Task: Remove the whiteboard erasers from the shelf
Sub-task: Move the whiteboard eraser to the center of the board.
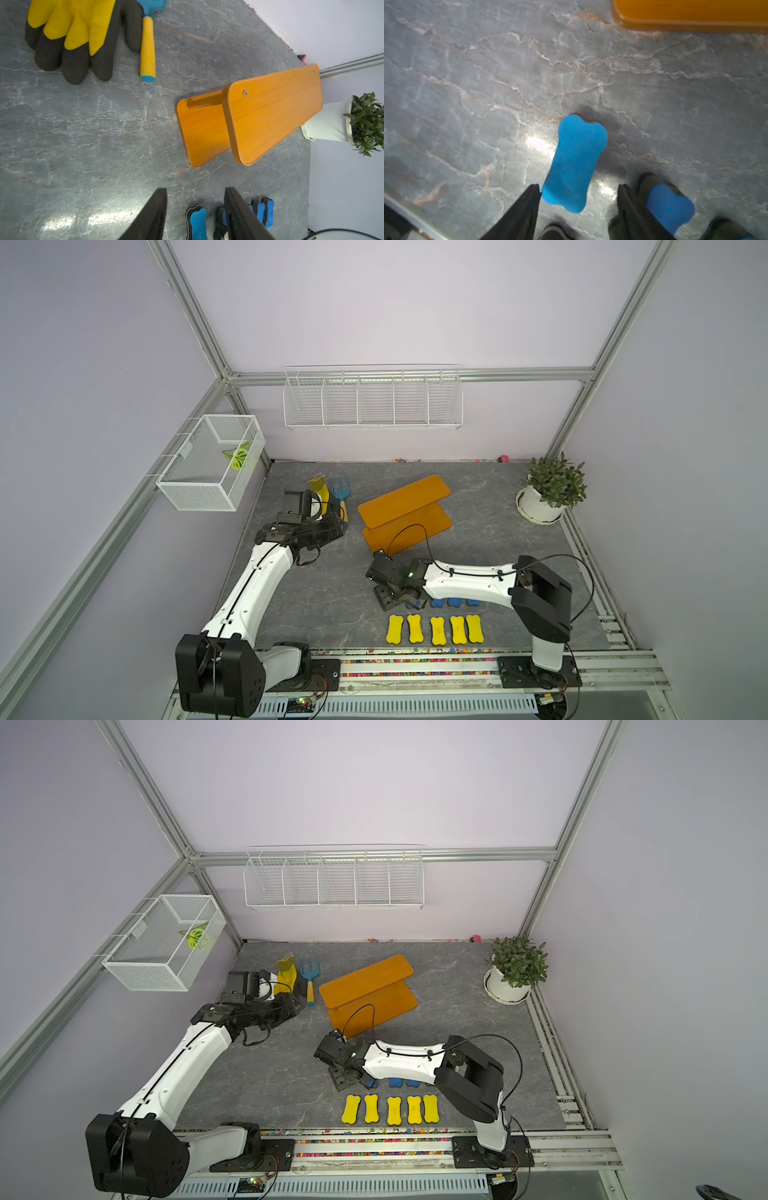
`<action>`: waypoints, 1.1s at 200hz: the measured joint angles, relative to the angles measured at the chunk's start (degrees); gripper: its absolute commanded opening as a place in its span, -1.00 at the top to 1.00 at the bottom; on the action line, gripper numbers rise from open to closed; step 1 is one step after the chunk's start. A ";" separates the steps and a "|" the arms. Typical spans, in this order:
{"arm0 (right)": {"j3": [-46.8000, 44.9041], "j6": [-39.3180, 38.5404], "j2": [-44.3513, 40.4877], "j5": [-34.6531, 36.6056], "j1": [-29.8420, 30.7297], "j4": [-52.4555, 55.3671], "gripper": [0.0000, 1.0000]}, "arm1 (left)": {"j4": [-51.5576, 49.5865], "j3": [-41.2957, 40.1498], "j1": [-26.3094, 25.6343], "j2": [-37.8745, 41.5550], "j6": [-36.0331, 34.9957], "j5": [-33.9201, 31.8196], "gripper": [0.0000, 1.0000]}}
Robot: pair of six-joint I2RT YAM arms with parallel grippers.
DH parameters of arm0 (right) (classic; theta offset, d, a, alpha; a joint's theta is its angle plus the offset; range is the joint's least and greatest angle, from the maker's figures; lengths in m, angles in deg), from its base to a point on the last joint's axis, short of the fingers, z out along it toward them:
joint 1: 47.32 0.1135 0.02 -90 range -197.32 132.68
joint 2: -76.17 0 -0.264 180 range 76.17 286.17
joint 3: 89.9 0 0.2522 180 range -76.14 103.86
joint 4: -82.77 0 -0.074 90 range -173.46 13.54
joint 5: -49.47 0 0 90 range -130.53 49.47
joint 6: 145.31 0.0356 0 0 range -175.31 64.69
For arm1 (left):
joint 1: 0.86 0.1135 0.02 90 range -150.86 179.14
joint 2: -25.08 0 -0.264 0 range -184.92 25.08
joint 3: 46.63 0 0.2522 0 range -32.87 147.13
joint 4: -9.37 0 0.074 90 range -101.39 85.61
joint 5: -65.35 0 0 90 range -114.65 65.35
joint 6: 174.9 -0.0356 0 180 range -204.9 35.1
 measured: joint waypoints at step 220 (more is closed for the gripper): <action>9.38 7.72 8.72 1.95 -1.16 11.72 0.23 | -0.15 -0.04 2.60 -0.37 0.07 0.35 -0.08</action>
